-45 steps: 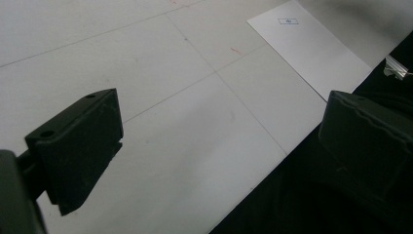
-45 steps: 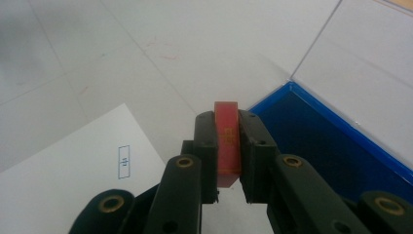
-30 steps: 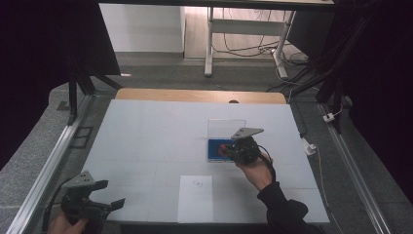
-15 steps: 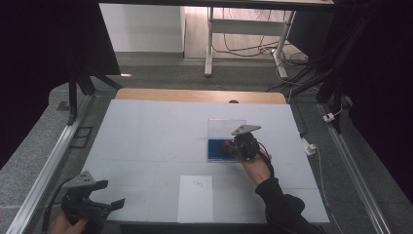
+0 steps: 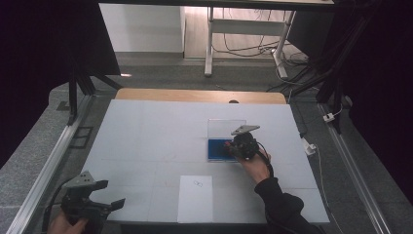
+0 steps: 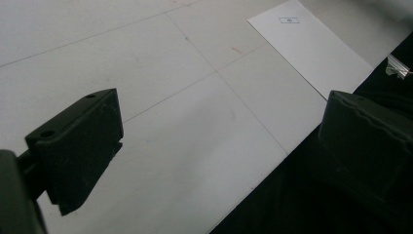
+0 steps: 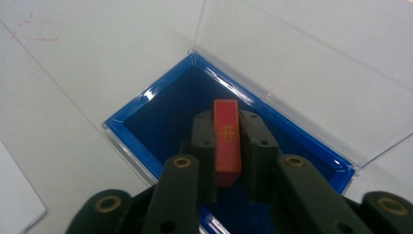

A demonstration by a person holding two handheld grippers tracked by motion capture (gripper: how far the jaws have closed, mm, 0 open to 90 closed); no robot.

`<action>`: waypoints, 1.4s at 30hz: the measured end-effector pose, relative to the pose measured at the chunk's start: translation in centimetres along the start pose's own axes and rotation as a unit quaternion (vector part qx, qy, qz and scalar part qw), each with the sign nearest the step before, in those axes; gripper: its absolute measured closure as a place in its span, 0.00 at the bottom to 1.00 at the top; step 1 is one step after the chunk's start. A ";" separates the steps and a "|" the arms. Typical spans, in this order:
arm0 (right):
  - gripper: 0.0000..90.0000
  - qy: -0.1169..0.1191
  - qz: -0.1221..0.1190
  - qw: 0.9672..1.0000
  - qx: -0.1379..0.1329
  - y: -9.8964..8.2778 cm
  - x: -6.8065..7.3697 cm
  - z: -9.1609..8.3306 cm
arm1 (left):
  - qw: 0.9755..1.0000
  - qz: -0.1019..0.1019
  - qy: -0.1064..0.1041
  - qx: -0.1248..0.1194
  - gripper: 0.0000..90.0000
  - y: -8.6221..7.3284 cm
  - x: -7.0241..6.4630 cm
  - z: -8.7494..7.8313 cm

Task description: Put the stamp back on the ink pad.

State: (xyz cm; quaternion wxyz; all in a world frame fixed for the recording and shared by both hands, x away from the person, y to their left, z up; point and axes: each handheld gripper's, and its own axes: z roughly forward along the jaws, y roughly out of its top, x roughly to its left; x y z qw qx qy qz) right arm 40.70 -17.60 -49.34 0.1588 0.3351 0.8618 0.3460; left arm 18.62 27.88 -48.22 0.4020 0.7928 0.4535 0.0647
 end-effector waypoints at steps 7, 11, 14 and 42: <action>0.68 0.006 0.005 1.000 -0.021 0.3 0.2 -1.1 | 1.000 -0.001 0.000 -0.001 0.03 0.0 0.0 0.0; 0.56 0.021 0.019 0.999 -0.027 0.3 0.1 -1.8 | 1.000 -0.002 0.000 -0.002 0.03 0.0 0.0 0.0; 0.49 0.029 0.028 0.999 -0.027 0.2 0.2 -2.3 | 1.000 -0.003 0.000 -0.002 0.03 0.0 0.0 0.0; 0.01 0.022 0.043 0.998 -0.043 -2.2 2.6 -8.8 | 1.000 -0.004 0.002 0.000 0.03 0.0 0.1 0.0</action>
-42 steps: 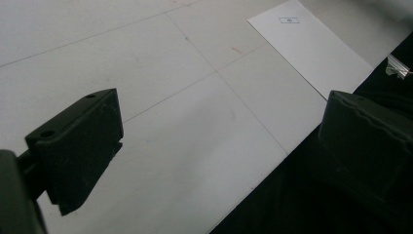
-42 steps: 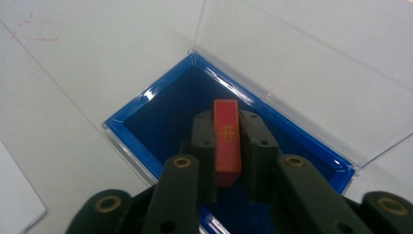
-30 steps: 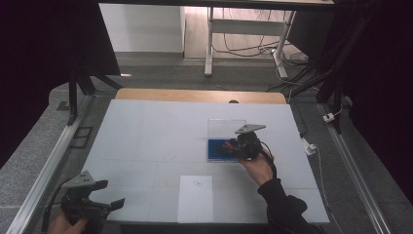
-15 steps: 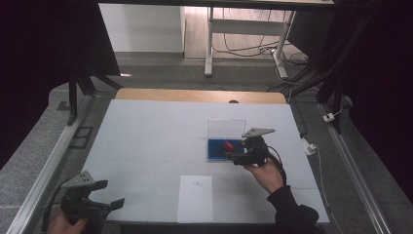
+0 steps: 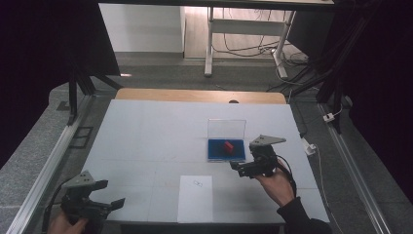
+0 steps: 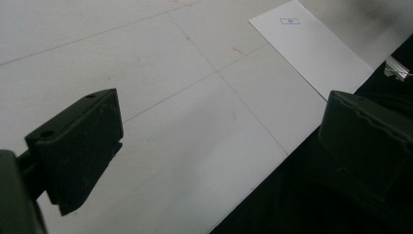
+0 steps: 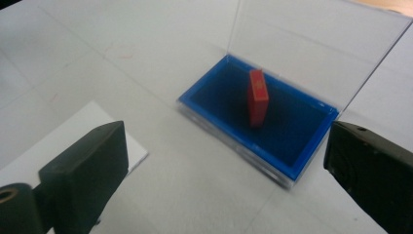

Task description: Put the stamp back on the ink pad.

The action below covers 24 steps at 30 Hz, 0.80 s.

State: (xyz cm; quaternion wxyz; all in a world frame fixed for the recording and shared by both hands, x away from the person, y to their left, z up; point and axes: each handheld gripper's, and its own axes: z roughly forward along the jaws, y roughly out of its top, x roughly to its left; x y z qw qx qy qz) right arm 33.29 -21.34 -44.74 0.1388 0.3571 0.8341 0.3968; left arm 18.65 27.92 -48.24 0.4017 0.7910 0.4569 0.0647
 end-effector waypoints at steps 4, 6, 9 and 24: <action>0.00 -0.001 -0.010 1.000 -0.009 -0.6 0.3 -1.1 | 1.000 -0.001 0.000 -0.001 0.03 0.0 0.0 0.0; 0.00 -0.006 -0.012 1.000 -0.017 -1.0 0.4 -1.7 | 1.000 -0.002 -0.001 -0.001 0.03 0.0 0.0 0.0; 0.00 -0.014 -0.009 1.000 -0.022 -1.6 0.5 -2.7 | 1.000 -0.002 0.000 -0.001 0.03 0.0 0.0 0.0; 0.00 -0.042 0.022 0.999 -0.013 -5.2 0.6 -6.9 | 1.000 0.003 0.004 0.002 0.03 0.0 -0.1 0.0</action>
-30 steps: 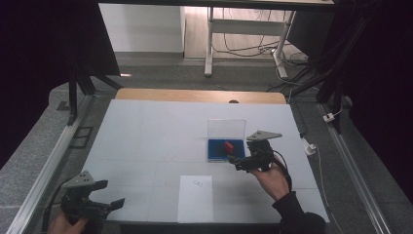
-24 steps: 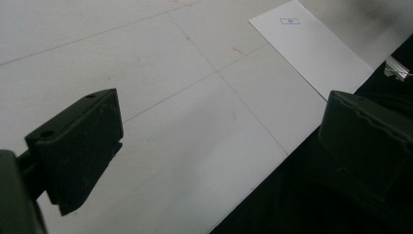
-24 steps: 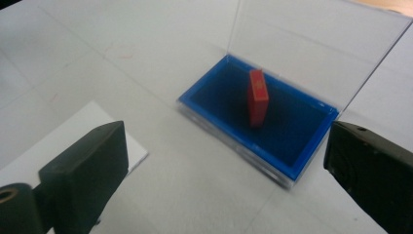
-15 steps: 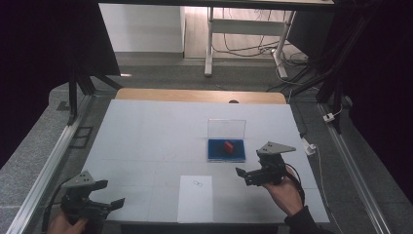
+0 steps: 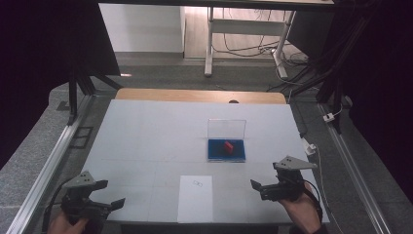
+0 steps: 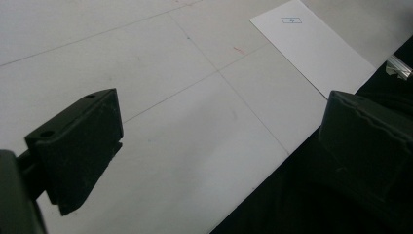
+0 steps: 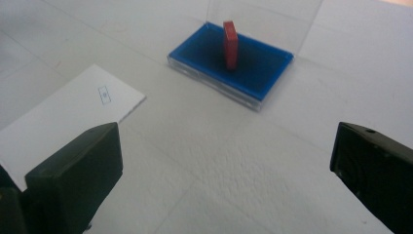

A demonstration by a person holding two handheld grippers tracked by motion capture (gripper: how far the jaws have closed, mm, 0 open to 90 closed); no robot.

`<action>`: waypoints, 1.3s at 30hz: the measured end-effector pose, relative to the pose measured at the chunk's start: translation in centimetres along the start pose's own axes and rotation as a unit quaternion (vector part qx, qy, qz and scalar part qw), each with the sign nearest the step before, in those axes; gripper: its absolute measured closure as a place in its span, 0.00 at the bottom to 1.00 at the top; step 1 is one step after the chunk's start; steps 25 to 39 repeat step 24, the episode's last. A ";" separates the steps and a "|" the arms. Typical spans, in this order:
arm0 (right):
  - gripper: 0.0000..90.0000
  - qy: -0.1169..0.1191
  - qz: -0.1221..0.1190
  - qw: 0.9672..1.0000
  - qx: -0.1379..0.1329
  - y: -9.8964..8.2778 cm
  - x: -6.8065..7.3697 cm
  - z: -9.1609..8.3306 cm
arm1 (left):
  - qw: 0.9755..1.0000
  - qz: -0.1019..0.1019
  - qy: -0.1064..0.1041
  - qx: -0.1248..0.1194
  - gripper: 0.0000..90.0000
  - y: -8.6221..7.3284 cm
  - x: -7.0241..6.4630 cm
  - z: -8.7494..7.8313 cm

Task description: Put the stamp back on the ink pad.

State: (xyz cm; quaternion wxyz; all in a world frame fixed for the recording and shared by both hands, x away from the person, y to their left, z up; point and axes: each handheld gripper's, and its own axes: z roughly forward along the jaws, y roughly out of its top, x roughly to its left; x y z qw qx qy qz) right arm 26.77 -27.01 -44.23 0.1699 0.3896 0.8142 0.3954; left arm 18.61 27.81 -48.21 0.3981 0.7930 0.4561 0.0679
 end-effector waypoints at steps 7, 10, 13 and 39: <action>0.00 -0.005 0.024 1.000 0.016 -2.0 -0.4 -1.5 | 1.000 0.000 0.001 0.001 0.03 0.0 -0.1 0.0; 0.00 -0.009 0.034 0.999 0.023 -2.9 -0.7 -2.0 | 1.000 0.000 0.002 0.002 0.03 0.0 -0.1 0.0; 0.00 -0.011 0.043 0.998 0.034 -3.6 -0.9 -2.4 | 1.000 0.001 0.003 0.002 0.03 0.0 0.0 0.0; 0.00 -0.015 0.059 0.997 0.043 -4.2 -1.1 -2.7 | 1.000 0.002 0.005 0.005 0.03 0.1 -0.2 0.1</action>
